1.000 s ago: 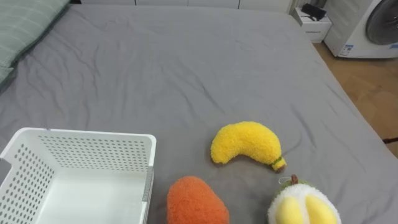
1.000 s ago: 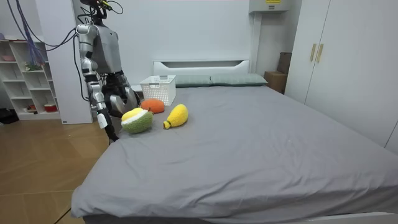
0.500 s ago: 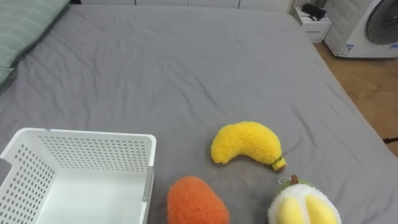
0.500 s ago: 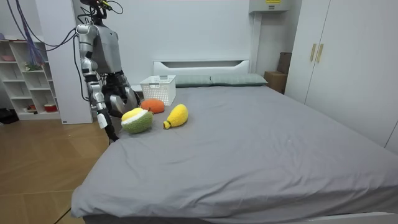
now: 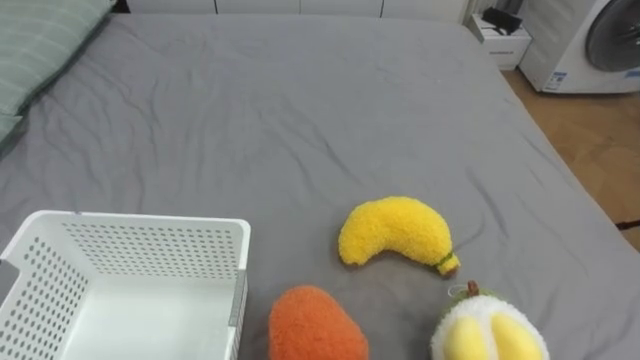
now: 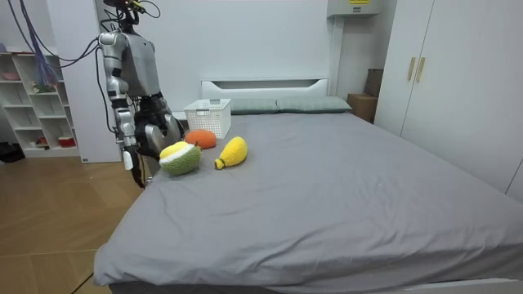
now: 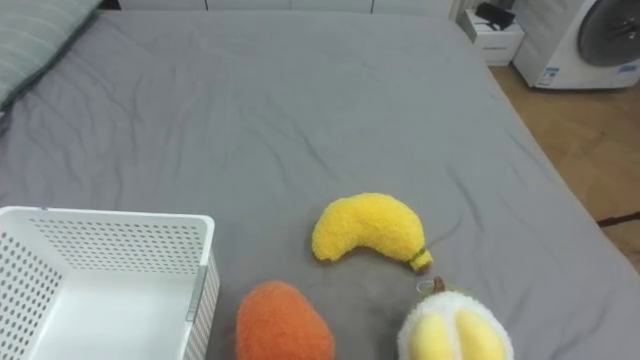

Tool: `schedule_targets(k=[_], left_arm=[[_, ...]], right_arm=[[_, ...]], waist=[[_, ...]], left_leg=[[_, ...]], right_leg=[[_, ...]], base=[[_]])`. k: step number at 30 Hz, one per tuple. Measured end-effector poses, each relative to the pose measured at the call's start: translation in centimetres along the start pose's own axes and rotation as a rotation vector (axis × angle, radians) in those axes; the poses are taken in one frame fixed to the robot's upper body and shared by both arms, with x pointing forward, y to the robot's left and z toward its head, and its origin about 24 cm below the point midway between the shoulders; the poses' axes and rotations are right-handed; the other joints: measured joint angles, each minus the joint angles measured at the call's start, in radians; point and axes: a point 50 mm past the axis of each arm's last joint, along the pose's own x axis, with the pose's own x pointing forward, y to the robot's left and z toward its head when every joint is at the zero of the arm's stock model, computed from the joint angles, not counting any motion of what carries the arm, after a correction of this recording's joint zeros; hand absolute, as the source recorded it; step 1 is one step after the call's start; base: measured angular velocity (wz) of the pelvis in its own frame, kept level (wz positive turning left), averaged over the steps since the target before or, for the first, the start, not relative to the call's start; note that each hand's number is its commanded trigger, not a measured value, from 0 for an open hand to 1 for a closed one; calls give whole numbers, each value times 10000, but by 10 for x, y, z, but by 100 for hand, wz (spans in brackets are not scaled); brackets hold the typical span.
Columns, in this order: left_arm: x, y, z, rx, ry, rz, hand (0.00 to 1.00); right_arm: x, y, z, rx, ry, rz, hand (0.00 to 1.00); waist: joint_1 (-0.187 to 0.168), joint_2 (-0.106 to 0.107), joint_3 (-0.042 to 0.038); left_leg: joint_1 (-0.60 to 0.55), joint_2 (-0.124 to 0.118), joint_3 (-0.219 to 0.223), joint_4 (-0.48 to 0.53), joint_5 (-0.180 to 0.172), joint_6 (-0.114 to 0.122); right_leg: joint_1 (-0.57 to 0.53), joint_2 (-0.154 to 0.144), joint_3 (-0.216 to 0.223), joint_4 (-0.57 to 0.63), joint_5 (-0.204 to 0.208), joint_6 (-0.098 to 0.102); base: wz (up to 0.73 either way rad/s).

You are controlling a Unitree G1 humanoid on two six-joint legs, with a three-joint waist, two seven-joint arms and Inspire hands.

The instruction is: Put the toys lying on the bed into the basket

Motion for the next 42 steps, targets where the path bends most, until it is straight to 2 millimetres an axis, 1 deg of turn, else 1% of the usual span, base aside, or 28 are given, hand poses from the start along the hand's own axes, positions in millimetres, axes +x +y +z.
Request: schedule_targets(k=[3, 7, 9, 11, 12, 14, 15, 16, 17, 20, 22, 25, 26, 29, 30, 31, 32, 35, 40, 42], left_arm=[[1, 5, 0, -128, 85, 170, 0], [2, 7, -1, 31, 222, 226, 0], [2, 9, -2, 31, 312, 260, 0], [2, 9, -3, 10, 365, 275, 0], [2, 9, -3, 7, 366, 268, 0], [2, 10, -3, -15, 376, 260, 0], [2, 10, -3, -17, 375, 257, 0], [2, 10, -2, -24, 369, 247, 0], [2, 10, -2, -20, 356, 248, 0], [2, 11, -1, -25, 325, 258, 0], [2, 11, 0, -29, 301, 256, 0], [2, 9, 1, 119, 234, 225, 0], [2, 9, 2, 191, 201, 233, 0], [2, 8, 3, 319, 144, 212, 0], [2, 8, 2, 355, 143, 206, 0], [2, 9, 2, 374, 150, 214, 0], [2, 9, 2, 382, 140, 223, 0], [3, 11, 3, 392, 105, 265, 0], [3, 12, 3, 517, 54, 275, 0], [3, 12, 3, 657, 35, 257, 0]], right_arm=[[0, -8, -4, 373, 185, -517, 0], [0, -10, 2, 1002, 175, -969, 0], [0, -7, 12, 1353, -78, -1190, 0], [-1, -2, 30, 1169, -799, -1384, 0], [-1, -1, 36, 1115, -983, -1413, 0], [-3, 4, 54, 874, -1626, -1598, 0], [-4, 5, 59, 748, -1756, -1677, 0], [-6, 9, 68, 563, -2100, -1789, 0], [-8, 15, 79, 438, -2561, -1799, 0], [-16, 25, 99, 40, -3630, -1953, 0], [-19, 29, 108, -179, -4128, -2114, 0], [-25, 37, 121, -407, -4836, -2245, 0], [-27, 39, 126, -349, -5071, -2254, 0], [-34, 44, 134, -555, -5698, -2337, 0], [-37, 47, 137, -568, -5929, -2282, 0], [-44, 52, 142, -751, -6492, -2142, 0], [-52, 57, 147, -1082, -7122, -1989, 0], [-64, 69, 157, -1672, -8247, -1651, 0], [-74, 83, 162, -2813, -9105, -1177, 0], [-78, 87, 163, -2901, -9301, -999, 0]], waist=[[-34, -13, 7], [-167, -41, 8], [-231, -47, 8], [-238, -33, 3], [-235, -35, 5], [-240, -76, -6], [-233, -93, -13], [-217, -128, -46], [-222, -147, -56], [-212, -132, -70], [-210, -130, -69], [-133, -128, -19], [-72, -125, -16], [20, -145, -11], [18, -117, -16], [15, -139, 3], [17, -127, -8], [27, -150, -19], [26, -164, -15], [28, -136, -10]], left_leg=[[31, -3, 2, -12, 1, 2], [60, 1, 26, 21, 0, 2], [87, -2, 44, 24, 1, 3], [76, -1, 63, 31, 1, 5], [59, -2, 69, 35, 2, 5], [11, -4, 76, 22, 2, 6], [0, -4, 90, 12, 2, 6], [-8, -4, 115, -2, 3, 6], [-68, -12, 138, 4, 9, 8], [-46, -6, 213, 14, 53, 1], [-39, 2, 214, 14, 57, -3], [-53, 13, 260, 2, 57, -5], [-68, 17, 286, -6, 57, -5], [-75, 10, 296, -45, 62, -5], [-75, 10, 307, -54, 65, -6], [-75, 10, 316, -72, 71, -7], [-67, 9, 325, -119, 87, -11], [-60, 11, 329, -140, 95, -14], [-62, 14, 327, -148, 96, -15], [-64, 15, 328, -148, 96, -15]], right_leg=[[7, -7, 13, 11, -22, 3], [12, -15, 33, 62, -51, -2], [-47, -26, 46, 171, -72, -7], [-147, -19, 161, 190, -76, -8], [-178, -16, 192, 196, -68, -6], [-204, -9, 216, 204, -65, -6], [-216, -7, 236, 214, -66, -4], [-261, -5, 263, 253, -66, -4], [-367, -16, 274, 353, -84, -12], [-347, -5, 265, 308, -82, -12], [-348, 0, 242, 310, -80, -16], [-416, 4, 273, 314, -83, -15], [-452, 7, 274, 327, -83, -16], [-484, 4, 301, 335, -83, -17], [-491, 5, 302, 335, -82, -17], [-496, 7, 329, 340, -82, -18], [-505, 19, 380, 339, -82, -18], [-498, 26, 382, 329, -80, -19], [-430, 24, 368, 334, -77, -21], [-436, 23, 368, 330, -77, -20]], base=[[0], [0], [-7], [-12], [-9], [-2], [-4], [-6], [-5], [-1], [2], [-4], [-6], [-1], [0], [-4], [-4], [0], [0], [0]])
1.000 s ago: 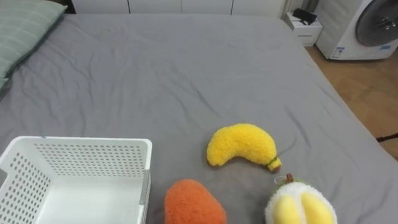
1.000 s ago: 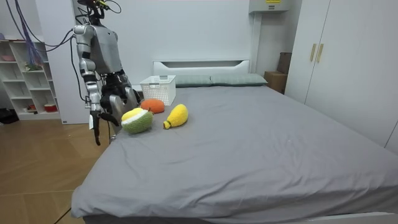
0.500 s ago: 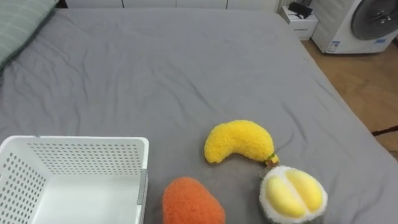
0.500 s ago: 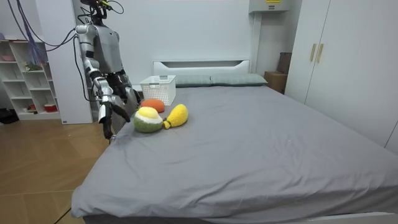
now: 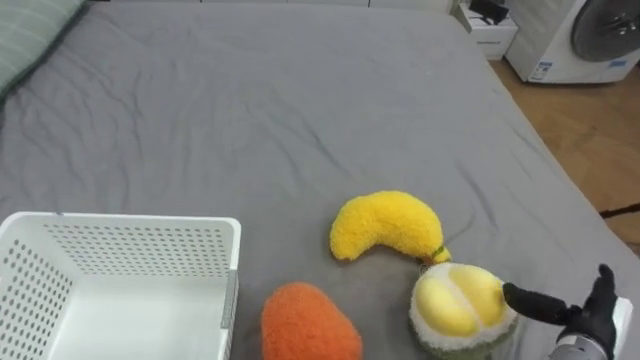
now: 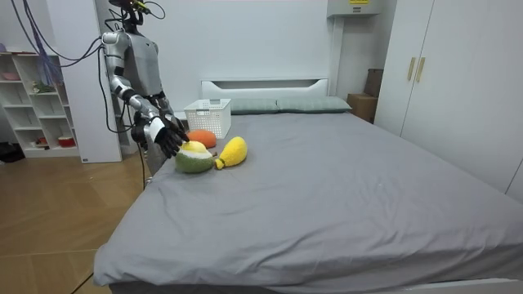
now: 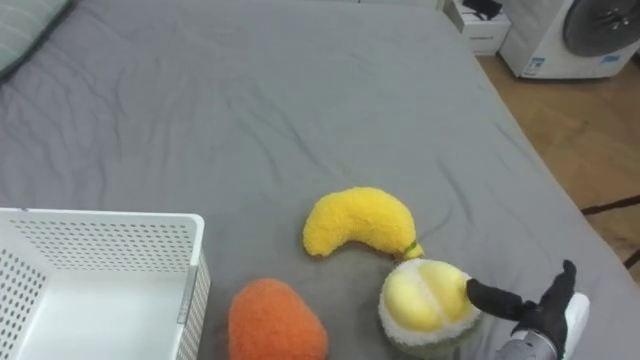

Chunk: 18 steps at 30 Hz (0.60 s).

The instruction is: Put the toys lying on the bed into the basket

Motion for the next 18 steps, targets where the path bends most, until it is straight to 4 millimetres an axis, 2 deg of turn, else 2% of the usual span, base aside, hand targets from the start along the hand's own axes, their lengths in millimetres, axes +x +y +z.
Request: schedule_targets(k=[7, 11, 15, 18], left_arm=[[0, 0, 2, 338, -74, -206, 0], [0, 0, 3, 344, -106, -238, 0], [0, 0, 5, 383, -177, -213, 0], [-1, 1, 4, 552, -196, -156, 0]], right_arm=[[-3, 8, 17, -161, -894, 741, 0], [-7, 14, 19, -877, -1326, 1398, 0], [-14, 20, 7, -1897, -1221, 2356, 0], [-17, 22, -14, -2922, -519, 2943, 0]], waist=[[11, 49, -5], [60, 62, -4], [221, 52, -10], [356, 48, -27]], left_leg=[[-4, -1, -25, 1, 3, 1], [16, 0, -53, 6, 3, 1], [18, -3, -61, 7, 2, 1], [18, -5, -124, 16, 2, 2]], right_leg=[[23, -19, -69, -12, -1, 1], [61, -35, -107, -28, -2, 3], [70, -25, -105, -25, -2, 2], [113, -40, -164, -19, -2, 2]], base=[[1], [2], [0], [2]])
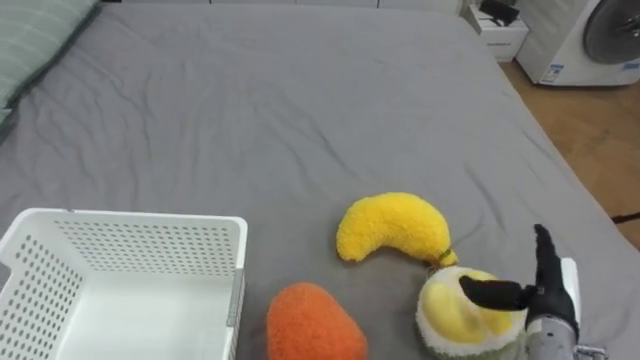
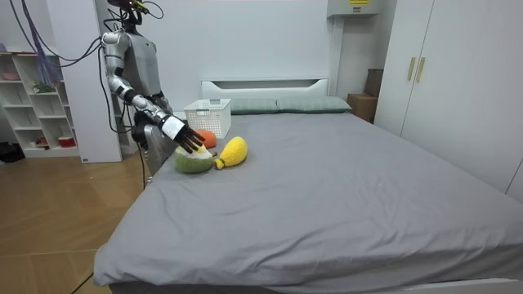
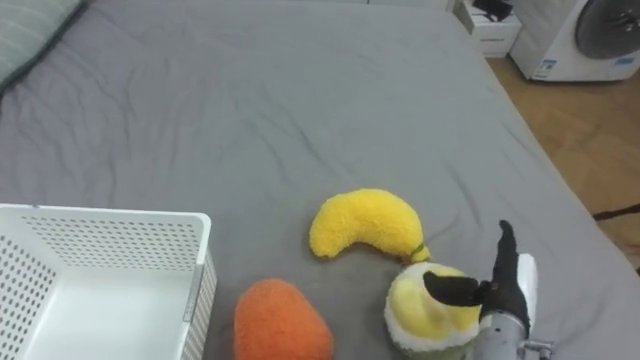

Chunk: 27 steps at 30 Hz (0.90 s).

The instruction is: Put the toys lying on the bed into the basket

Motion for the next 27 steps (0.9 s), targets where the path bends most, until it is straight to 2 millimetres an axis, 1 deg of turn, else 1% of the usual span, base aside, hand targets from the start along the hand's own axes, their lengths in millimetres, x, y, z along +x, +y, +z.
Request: schedule_targets(k=[4, 6, 8, 10, 12, 14, 18, 19, 20, 21, 22, 23, 24, 25, 27], left_arm=[[-1, 1, -5, 527, -15, 87, 0], [-1, 2, -2, 896, -114, 151, 0], [-1, 3, -3, 1309, -82, 238, 0], [-1, 4, -2, 1344, -46, 267, 0], [-1, 3, -2, 1357, 1, 253, 0], [-1, 3, -5, 1374, 129, 242, 0], [-1, 3, -3, 1363, 120, 245, 0], [-1, 3, -3, 1357, 102, 244, 0], [-1, 3, -1, 1349, 62, 245, 0], [-1, 3, -1, 1347, 53, 245, 0], [0, 3, -1, 1349, 49, 248, 0], [0, 3, -1, 1349, 48, 247, 0], [0, 3, -1, 1348, 42, 246, 0], [0, 3, 0, 1348, 41, 246, 0], [0, 3, 0, 1344, 32, 246, 0]], right_arm=[[-2, 6, -22, -422, 947, 812, 0], [-4, 8, -32, -542, 1377, 1100, 0], [-7, 9, -46, -630, 1996, 1378, 0], [-9, 10, -54, -696, 2337, 1661, 0], [-9, 11, -58, -741, 2571, 1880, 0], [-10, 12, -65, -797, 2921, 2060, 0], [-12, 13, -72, -863, 3293, 2203, 0], [-12, 13, -74, -890, 3404, 2213, 2], [-13, 13, -75, -906, 3448, 2214, 31], [-13, 13, -75, -905, 3446, 2214, 57], [-13, 13, -75, -905, 3447, 2215, 64], [-13, 13, -75, -906, 3467, 2207, 79], [-13, 13, -75, -907, 3463, 2204, 91], [-13, 12, -75, -914, 3462, 2190, 100], [-12, 11, -75, -946, 3466, 2143, 100]], waist=[[6, 46, -37], [-6, 27, -42], [80, 2, -10], [128, -67, -30], [174, -129, -23], [173, -150, -21], [160, -147, -22], [152, -148, -22], [161, -148, -22], [163, -147, -22], [148, -148, -22], [151, -147, -22], [151, -147, -23], [152, -147, -22], [148, -147, -22]], left_leg=[[7, -2, -35, 18, 0, 0], [4, -12, -99, 21, -1, 0], [141, -16, -134, 2, -2, 0], [154, -18, -145, -1, -5, -1], [144, -16, -144, -1, -6, -1], [157, -18, -151, -1, -14, 7], [148, -18, -174, 4, -15, 7], [153, -18, -193, 8, -15, 6], [151, -20, -204, 10, -16, 6], [151, -20, -207, 10, -15, 6], [147, -23, -238, 18, -15, 6], [153, -26, -248, 20, -15, 6], [153, -25, -249, 20, -15, 6], [152, -25, -250, 20, -15, 6], [152, -25, -250, 20, -15, 6]], right_leg=[[48, -37, -47, 0, -1, -1], [82, -81, -108, -1, -5, -1], [160, -88, -145, -36, -18, 3], [171, -90, -138, -62, -54, 5], [183, -70, -84, -119, -50, 5], [228, -65, -82, -165, -30, 11], [291, -63, -110, -178, -28, 11], [329, -62, -131, -181, -27, 9], [334, -66, -152, -181, -27, 9], [333, -66, -153, -183, -27, 10], [356, -70, -185, -184, -27, 9], [361, -75, -199, -184, -27, 10], [361, -76, -201, -185, -27, 10], [362, -75, -203, -184, -27, 10], [370, -76, -209, -184, -27, 10]], base=[[2], [7], [5], [0], [-2], [0], [2], [5], [5], [4], [4], [4], [0], [0], [0]])
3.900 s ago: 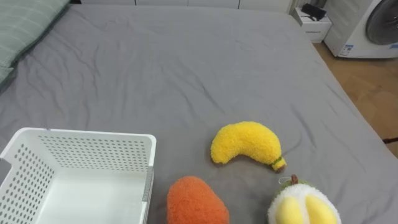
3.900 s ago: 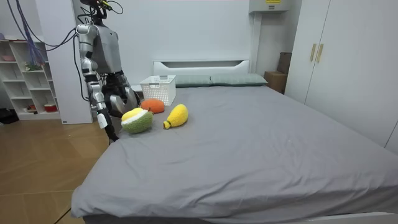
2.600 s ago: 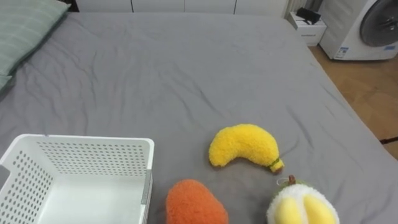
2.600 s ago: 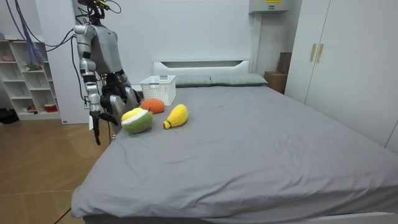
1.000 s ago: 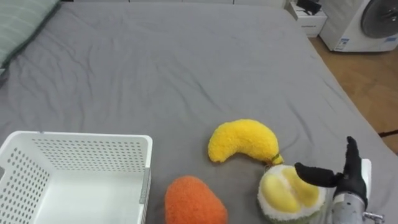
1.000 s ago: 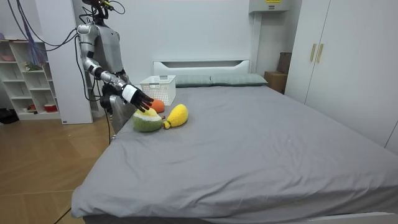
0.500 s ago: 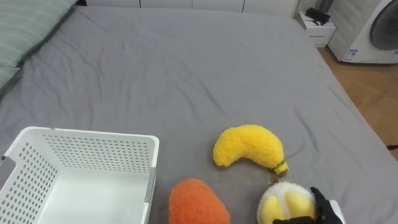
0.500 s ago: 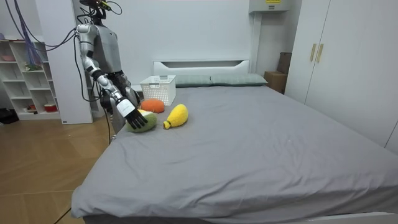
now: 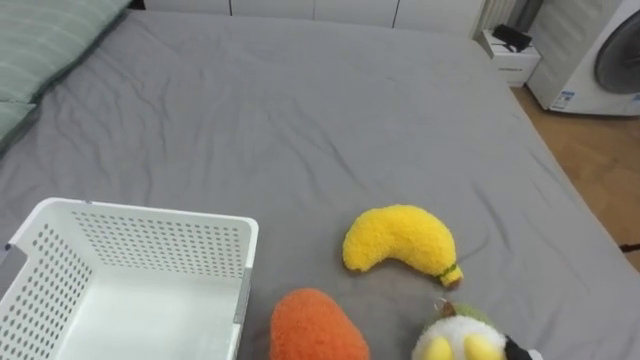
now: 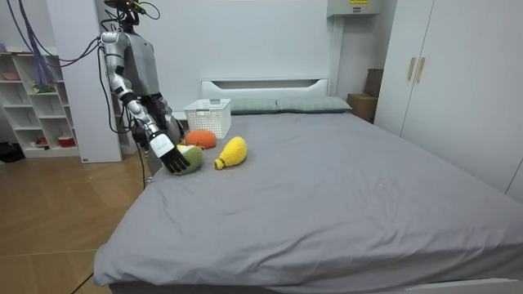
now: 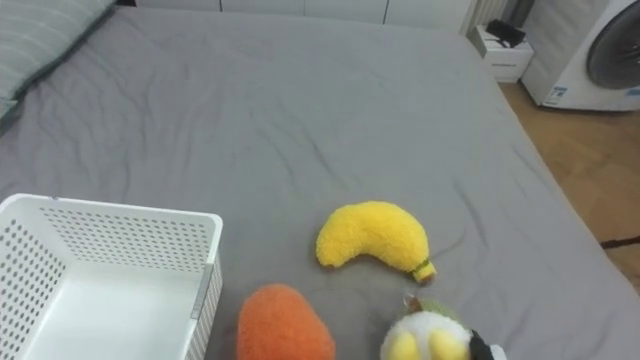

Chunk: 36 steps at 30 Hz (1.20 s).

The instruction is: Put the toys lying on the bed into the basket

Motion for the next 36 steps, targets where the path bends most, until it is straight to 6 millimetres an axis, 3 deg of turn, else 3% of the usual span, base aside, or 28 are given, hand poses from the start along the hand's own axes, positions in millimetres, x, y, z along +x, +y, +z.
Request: schedule_targets(k=[12, 20, 22, 24, 29, 36], left_arm=[[0, 1, 5, -63, -218, 42, 0], [0, 1, 5, -58, -184, 28, 0], [0, 2, 6, -96, -212, 28, 0], [0, 2, 7, -134, -213, 45, 0], [0, 2, 10, -198, -274, 65, 0], [0, 2, 10, -188, -222, 51, 0]], right_arm=[[1, -6, 2, -279, 2, -251, 100], [3, -10, 26, -1348, -724, -496, 100], [1, -16, 47, -1382, -1513, -783, 100], [-1, -18, 58, -1373, -1973, -924, 100], [-19, -30, 109, -1539, -4214, -1658, 100], [-44, -41, 149, -1475, -5953, -2034, 100]], waist=[[42, 5, -7], [45, -24, -27], [14, 40, 22], [-1, 25, 18], [-66, -11, 15], [-171, 11, 27]], left_leg=[[0, 1, 8, 57, 1, -2], [11, -2, -20, 70, 3, -2], [-22, 1, 17, 74, 4, -2], [-9, 2, 11, 64, 4, -3], [-179, 0, 50, 40, 8, -4], [-205, -6, -20, -19, 12, -3]], right_leg=[[19, 3, -37, 13, 1, -1], [25, 59, -12, 56, 5, -2], [-61, 56, 32, 34, 5, -2], [-98, 58, 29, 31, 5, -2], [-196, 68, 34, 33, 29, -9], [-228, 34, 0, 9, 26, -4]], base=[[0], [-1], [-6], [0], [0], [0]])
